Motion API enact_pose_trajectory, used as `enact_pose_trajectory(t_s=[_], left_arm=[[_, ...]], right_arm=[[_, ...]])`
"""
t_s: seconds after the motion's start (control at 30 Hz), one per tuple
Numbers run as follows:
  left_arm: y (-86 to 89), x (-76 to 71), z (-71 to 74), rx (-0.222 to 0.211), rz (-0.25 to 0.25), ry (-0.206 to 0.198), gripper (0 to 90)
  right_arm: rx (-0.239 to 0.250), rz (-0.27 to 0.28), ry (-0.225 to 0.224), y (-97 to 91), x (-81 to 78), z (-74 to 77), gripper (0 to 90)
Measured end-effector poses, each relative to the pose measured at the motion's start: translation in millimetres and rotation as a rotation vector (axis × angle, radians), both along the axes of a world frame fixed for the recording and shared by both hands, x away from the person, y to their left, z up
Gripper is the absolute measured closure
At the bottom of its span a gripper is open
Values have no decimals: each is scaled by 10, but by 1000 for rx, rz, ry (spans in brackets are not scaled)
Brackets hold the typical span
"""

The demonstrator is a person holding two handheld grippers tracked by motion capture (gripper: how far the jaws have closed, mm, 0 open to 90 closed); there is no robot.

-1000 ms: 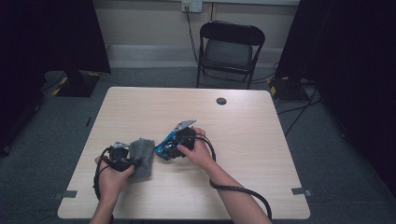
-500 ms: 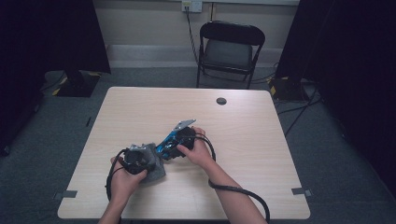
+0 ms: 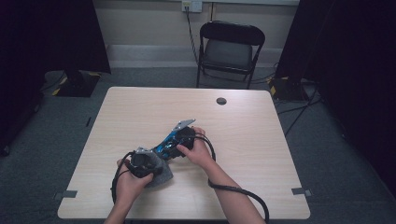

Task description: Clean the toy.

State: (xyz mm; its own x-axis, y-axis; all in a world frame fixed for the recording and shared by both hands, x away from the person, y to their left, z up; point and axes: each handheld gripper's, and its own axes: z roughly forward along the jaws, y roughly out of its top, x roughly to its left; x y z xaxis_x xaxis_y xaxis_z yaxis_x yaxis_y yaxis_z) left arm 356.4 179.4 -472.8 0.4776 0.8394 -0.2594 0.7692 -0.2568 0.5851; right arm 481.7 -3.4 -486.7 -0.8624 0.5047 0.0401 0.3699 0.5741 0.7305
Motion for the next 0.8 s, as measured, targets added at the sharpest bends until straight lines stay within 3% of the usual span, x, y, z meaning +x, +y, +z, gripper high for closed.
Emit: enact_pose_trajectory(t_s=[0.4, 0.7, 0.8], left_arm=[[-165, -54, 6, -3, -54, 3, 760], [-273, -97, 15, -11, -140, 11, 759], [-278, -110, 34, -41, -167, 27, 759]], right_arm=[[-4, 0, 1, 3, 1, 4, 12], [-8, 2, 1, 4, 4, 6, 12], [-8, 2, 1, 5, 6, 7, 11]])
